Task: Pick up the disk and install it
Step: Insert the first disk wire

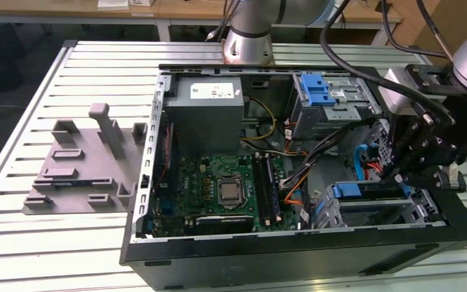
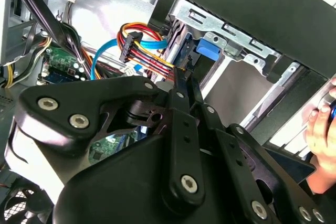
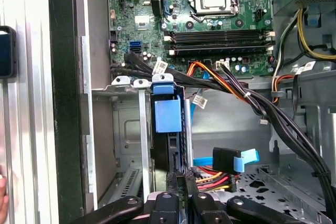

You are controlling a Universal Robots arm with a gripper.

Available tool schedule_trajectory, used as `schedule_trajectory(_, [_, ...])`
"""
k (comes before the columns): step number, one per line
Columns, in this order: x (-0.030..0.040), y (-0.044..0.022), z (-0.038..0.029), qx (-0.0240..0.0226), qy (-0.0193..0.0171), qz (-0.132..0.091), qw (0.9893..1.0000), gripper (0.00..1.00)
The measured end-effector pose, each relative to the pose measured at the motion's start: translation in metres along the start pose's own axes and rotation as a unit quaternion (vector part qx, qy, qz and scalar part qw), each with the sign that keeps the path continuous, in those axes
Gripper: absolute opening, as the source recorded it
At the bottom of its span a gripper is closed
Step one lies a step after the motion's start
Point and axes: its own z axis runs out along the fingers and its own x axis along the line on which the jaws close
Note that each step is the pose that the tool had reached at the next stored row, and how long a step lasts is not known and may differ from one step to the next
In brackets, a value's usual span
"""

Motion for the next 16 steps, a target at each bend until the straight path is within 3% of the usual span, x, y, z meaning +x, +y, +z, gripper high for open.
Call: schedule_trajectory(16, [0.0,-0.0014,0.0022,-0.0024,0.0,0.001,1.0,0.16])
